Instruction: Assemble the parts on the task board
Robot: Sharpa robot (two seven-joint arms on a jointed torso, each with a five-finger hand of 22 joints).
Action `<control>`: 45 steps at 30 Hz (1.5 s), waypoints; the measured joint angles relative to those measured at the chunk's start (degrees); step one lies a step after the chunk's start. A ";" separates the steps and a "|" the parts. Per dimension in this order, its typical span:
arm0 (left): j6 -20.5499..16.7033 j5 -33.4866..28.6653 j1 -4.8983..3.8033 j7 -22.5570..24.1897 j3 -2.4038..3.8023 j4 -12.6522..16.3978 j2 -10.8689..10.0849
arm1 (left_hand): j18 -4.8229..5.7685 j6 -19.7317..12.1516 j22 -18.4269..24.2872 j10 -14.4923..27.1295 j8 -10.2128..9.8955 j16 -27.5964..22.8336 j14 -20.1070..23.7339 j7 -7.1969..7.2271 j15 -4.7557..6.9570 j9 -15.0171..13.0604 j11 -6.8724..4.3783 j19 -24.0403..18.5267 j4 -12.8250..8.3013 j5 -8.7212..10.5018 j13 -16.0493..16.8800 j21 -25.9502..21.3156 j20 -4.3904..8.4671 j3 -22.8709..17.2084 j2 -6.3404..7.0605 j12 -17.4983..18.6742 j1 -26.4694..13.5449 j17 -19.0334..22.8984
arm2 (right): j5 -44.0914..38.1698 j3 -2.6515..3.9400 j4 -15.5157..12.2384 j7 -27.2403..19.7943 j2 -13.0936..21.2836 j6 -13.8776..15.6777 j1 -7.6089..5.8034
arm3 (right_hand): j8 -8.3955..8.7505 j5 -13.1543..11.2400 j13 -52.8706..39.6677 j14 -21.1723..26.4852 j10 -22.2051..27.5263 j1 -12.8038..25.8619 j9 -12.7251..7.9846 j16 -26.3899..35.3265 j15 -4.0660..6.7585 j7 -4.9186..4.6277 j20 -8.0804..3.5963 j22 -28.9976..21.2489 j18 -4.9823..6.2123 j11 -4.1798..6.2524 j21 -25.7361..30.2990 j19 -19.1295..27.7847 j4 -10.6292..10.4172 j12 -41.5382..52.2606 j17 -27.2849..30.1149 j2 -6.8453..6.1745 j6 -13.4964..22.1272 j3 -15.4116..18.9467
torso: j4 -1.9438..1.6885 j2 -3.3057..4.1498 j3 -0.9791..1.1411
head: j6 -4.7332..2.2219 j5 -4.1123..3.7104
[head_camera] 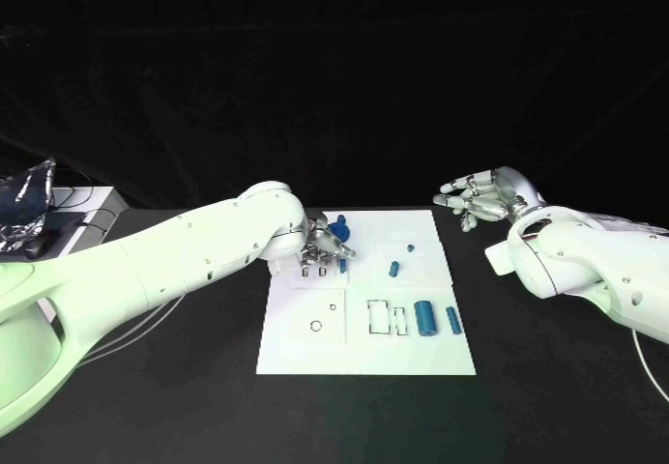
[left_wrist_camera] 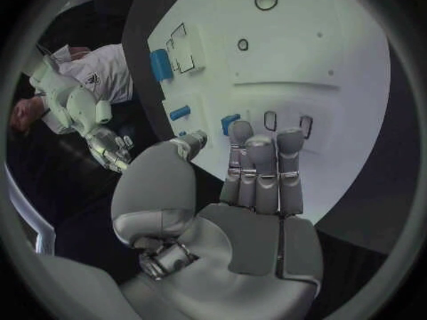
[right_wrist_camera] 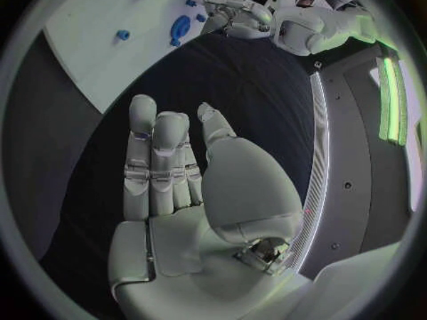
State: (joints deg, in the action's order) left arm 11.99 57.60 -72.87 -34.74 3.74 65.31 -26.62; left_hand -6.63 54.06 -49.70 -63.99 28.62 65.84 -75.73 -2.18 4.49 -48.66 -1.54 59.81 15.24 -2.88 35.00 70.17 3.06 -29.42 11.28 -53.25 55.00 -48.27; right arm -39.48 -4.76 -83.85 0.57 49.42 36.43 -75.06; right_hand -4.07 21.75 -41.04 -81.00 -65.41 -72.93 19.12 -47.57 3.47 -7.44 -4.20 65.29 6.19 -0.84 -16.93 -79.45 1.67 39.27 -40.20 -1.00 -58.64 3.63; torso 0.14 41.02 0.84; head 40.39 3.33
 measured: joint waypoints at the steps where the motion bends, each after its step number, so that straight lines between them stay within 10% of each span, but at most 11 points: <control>1: 0.01 0.01 0.00 -0.03 0.00 -0.04 0.01 | 0.00 0.00 -0.06 0.00 0.00 0.00 0.00 0.00 0.00 0.00 0.00 0.00 0.00 0.00 0.00 0.00 0.00 0.00 0.00 -0.11 0.00 0.00 | 0.09 -0.01 0.04 -0.04 -0.03 0.03 0.00 | 0.00 0.00 2.21 -0.43 0.48 0.00 -0.10 1.18 0.01 0.00 -0.01 0.96 -0.01 -0.15 1.50 -0.78 0.16 1.67 -1.38 0.00 0.01 0.16 | 0.01 0.02 -0.01 | -0.02 0.01; 45: 0.84 0.05 0.41 -0.46 -0.18 -2.04 1.08 | 0.00 0.00 -0.72 0.42 -0.21 0.00 0.00 0.00 0.00 -0.43 0.01 -0.01 -3.24 0.00 -0.30 -0.97 0.00 0.24 -1.23 -0.44 1.68 0.39 | 1.27 -0.12 0.44 -0.40 -0.26 0.97 0.01 | 0.22 0.00 23.90 -1.02 -6.53 0.00 -2.74 13.95 -0.61 -0.09 0.73 -9.41 -0.05 -0.56 10.27 -1.30 -0.25 -19.52 0.14 0.00 0.45 -0.44 | 0.01 0.24 0.01 | 0.88 -0.52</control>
State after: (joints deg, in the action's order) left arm 12.82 57.65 -72.46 -35.20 3.56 63.26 -25.54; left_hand -6.63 54.05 -50.42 -63.57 28.40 65.84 -75.74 -2.17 4.49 -49.09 -1.53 59.80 12.00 -2.88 34.70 69.20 3.06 -29.18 10.05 -53.69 56.68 -47.88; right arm -38.21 -4.87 -83.41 0.17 49.16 37.40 -75.05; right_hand -3.85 21.74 -17.14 -82.02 -71.95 -72.92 16.38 -33.61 2.86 -7.53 -3.47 55.88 6.13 -1.40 -6.66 -80.75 1.42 19.75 -40.07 -1.00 -58.20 3.20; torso 0.15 41.26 0.85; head 41.28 2.81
